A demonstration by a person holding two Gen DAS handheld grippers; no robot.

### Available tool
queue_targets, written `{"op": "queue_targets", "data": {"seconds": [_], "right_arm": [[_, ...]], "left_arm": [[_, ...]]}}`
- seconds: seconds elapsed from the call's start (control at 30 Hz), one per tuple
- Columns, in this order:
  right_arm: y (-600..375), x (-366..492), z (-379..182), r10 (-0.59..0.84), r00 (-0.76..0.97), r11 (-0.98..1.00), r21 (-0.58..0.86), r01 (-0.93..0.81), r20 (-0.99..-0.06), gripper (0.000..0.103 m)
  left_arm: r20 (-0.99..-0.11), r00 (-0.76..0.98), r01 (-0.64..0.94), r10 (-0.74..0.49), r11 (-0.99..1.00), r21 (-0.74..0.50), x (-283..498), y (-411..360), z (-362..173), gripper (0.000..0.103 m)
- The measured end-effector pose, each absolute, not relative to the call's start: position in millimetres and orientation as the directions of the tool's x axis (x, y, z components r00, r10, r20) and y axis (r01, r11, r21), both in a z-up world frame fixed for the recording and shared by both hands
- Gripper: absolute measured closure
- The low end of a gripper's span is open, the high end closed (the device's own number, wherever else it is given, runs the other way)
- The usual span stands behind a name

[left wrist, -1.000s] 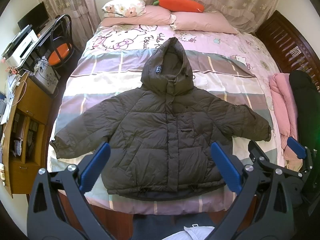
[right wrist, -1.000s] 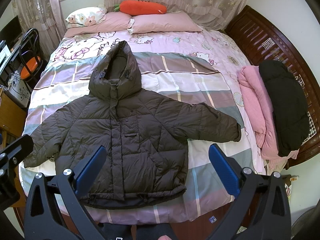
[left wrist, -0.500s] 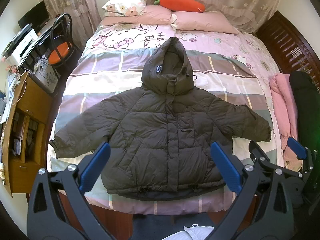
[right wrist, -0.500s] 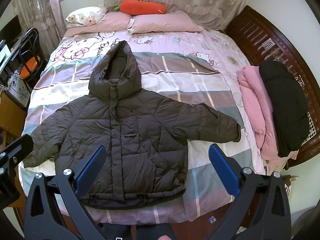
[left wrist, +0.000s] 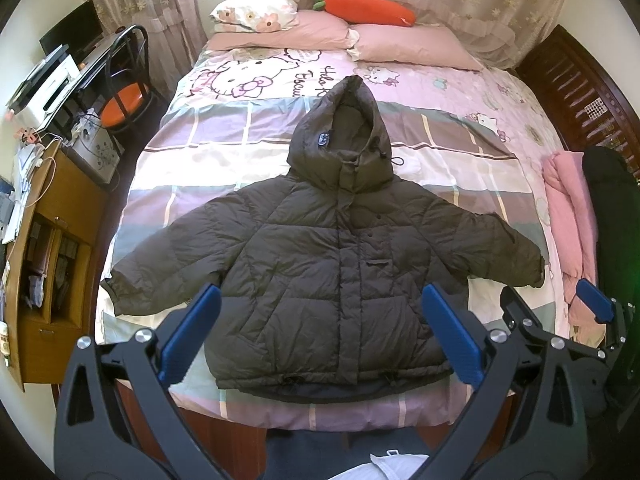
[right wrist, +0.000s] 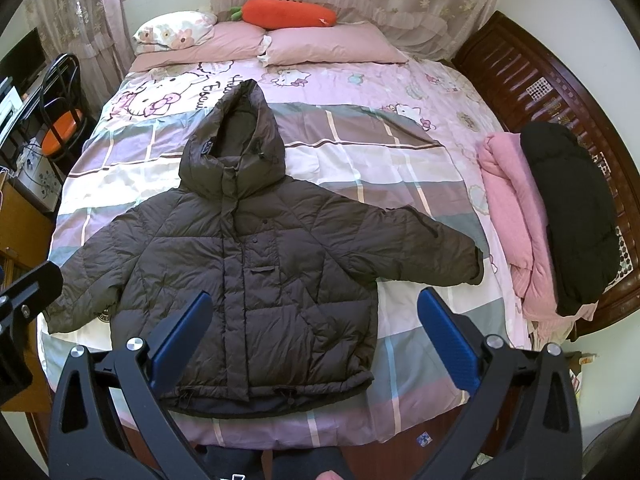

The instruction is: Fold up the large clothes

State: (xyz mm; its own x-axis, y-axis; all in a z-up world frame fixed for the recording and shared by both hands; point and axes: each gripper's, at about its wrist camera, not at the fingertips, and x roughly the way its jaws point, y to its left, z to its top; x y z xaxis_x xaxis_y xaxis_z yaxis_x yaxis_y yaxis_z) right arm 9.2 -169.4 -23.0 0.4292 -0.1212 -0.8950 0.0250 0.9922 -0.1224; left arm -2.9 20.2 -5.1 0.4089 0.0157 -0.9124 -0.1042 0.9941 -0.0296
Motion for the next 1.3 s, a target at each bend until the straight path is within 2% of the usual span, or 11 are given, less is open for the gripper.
{"op": "queue_targets", "data": {"seconds": [1.03, 1.23, 1.3], "right_arm": [[-168, 14, -17, -0.127, 0.421, 0.991, -0.127, 0.028, -0.898, 0.001], [-190, 12, -47, -0.108, 0.37, 0.993, -0.085, 0.08, -0.923, 0.001], [-208, 12, -83, -0.059, 0.302, 0.993, -0.027, 0.111, -0.951, 0.001]], "left_arm": [[-0.916, 0.4, -0.101, 0.016, 0.995, -0.026, -3, 23, -7, 0.002], [-0.943, 0.33, -0.133, 0.036, 0.991, -0.009, -1, 47, -51, 0.002], [-0.961, 0.277, -0.153, 0.007, 0.988, -0.037, -2, 60, -78, 0.002]]}}
